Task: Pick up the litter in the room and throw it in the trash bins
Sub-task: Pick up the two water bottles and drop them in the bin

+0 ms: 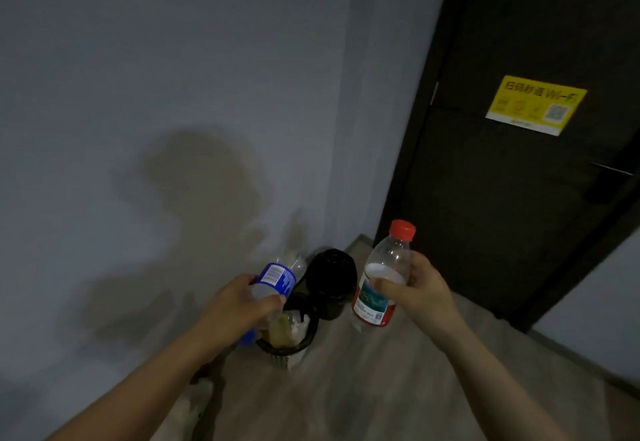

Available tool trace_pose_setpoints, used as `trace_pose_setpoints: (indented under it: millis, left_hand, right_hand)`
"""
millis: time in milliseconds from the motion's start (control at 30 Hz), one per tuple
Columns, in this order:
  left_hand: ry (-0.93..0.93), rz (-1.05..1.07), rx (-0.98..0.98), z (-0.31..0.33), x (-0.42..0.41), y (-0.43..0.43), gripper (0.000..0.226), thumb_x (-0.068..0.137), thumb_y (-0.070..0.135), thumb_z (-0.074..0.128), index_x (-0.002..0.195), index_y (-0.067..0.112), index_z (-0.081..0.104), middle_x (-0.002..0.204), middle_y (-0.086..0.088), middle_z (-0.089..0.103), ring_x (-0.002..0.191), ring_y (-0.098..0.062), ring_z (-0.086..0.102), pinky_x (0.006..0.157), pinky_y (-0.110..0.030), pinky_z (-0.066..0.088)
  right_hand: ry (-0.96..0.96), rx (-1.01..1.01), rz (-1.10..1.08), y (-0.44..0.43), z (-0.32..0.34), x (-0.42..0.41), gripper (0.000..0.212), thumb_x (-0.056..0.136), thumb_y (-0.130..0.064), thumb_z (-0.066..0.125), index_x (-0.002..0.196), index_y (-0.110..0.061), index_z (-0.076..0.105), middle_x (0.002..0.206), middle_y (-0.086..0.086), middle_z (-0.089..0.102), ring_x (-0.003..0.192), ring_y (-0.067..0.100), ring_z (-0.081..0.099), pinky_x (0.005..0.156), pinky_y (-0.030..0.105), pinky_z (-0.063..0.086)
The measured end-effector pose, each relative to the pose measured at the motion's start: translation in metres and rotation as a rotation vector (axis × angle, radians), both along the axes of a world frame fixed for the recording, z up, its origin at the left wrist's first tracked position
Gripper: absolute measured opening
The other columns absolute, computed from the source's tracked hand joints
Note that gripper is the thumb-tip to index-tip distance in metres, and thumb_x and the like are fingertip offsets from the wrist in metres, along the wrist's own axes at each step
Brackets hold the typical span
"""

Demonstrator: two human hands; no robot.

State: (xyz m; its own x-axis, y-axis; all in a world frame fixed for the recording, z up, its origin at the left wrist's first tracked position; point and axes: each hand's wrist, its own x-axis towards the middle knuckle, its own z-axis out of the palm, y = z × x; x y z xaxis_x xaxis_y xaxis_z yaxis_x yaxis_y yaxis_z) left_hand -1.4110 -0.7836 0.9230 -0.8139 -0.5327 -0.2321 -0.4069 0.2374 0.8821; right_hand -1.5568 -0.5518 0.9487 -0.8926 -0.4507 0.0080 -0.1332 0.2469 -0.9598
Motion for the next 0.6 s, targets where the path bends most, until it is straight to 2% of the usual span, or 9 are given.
trace_pose_setpoints:
  millis: [67,167,267,300,367,433,500,600]
  left_hand:
    - [-0.052,0.012,-0.023,-0.008,-0.025,-0.003,0.065,0.066,0.052,0.071,0.119,0.021,0.051,0.1,-0.001,0.065,0.082,-0.019,0.067,0.072,-0.035,0.059]
    - [-0.143,0.07,-0.063,-0.022,-0.06,-0.01,0.062,0.082,0.042,0.069,0.132,0.015,0.045,0.104,-0.006,0.065,0.085,-0.021,0.067,0.075,-0.036,0.057]
    - [-0.203,0.15,-0.098,-0.038,-0.088,-0.017,0.057,0.081,0.042,0.07,0.127,0.014,0.052,0.102,-0.009,0.067,0.088,-0.023,0.066,0.078,-0.036,0.054]
    - [-0.222,0.172,-0.103,-0.043,-0.096,-0.02,0.052,0.08,0.042,0.071,0.12,0.014,0.056,0.097,-0.009,0.068,0.086,-0.023,0.066,0.075,-0.033,0.054]
    - [-0.259,0.211,-0.102,-0.053,-0.109,-0.026,0.043,0.079,0.042,0.072,0.11,0.015,0.06,0.09,-0.007,0.068,0.074,-0.019,0.066,0.059,-0.025,0.05]
    - [-0.291,0.247,-0.071,-0.065,-0.122,-0.034,0.039,0.08,0.039,0.071,0.108,0.014,0.059,0.087,-0.008,0.067,0.058,-0.013,0.061,0.045,-0.018,0.042]
    - [-0.327,0.261,-0.047,-0.08,-0.136,-0.046,0.038,0.081,0.038,0.07,0.105,0.011,0.059,0.081,-0.009,0.066,0.049,-0.011,0.057,0.038,-0.016,0.039]
    - [-0.393,0.259,0.013,-0.108,-0.159,-0.068,0.038,0.081,0.036,0.071,0.105,0.011,0.056,0.083,-0.007,0.062,0.057,-0.008,0.057,0.034,-0.009,0.037]
  right_hand:
    - [-0.021,0.018,0.033,-0.005,-0.012,-0.035,0.046,0.077,-0.017,0.077,0.102,-0.039,0.046,0.1,-0.013,0.057,0.089,0.005,0.059,0.068,0.019,0.048]
    - [-0.084,0.053,0.087,-0.015,-0.028,-0.08,0.046,0.078,-0.017,0.076,0.113,-0.029,0.048,0.104,-0.011,0.058,0.092,0.007,0.059,0.067,0.019,0.049]
    - [-0.108,0.074,0.134,-0.027,-0.042,-0.121,0.045,0.078,-0.015,0.076,0.116,-0.02,0.052,0.107,-0.004,0.061,0.094,0.009,0.061,0.067,0.019,0.05]
    - [-0.11,0.082,0.152,-0.033,-0.048,-0.132,0.045,0.078,-0.014,0.076,0.117,-0.017,0.053,0.108,-0.002,0.062,0.096,0.011,0.062,0.069,0.019,0.051]
    - [-0.12,0.099,0.179,-0.043,-0.059,-0.151,0.047,0.078,-0.014,0.076,0.119,-0.017,0.054,0.109,-0.002,0.063,0.098,0.011,0.062,0.071,0.018,0.051]
    - [-0.141,0.118,0.184,-0.054,-0.071,-0.168,0.045,0.078,-0.018,0.077,0.117,-0.018,0.055,0.107,-0.003,0.064,0.096,0.01,0.063,0.072,0.019,0.052]
    - [-0.17,0.141,0.193,-0.065,-0.085,-0.185,0.044,0.077,-0.02,0.078,0.115,-0.017,0.056,0.106,-0.002,0.065,0.097,0.012,0.064,0.075,0.024,0.055]
    - [-0.181,0.184,0.197,-0.086,-0.106,-0.208,0.04,0.076,-0.023,0.079,0.109,-0.023,0.056,0.103,-0.008,0.063,0.095,0.008,0.063,0.068,0.017,0.053]
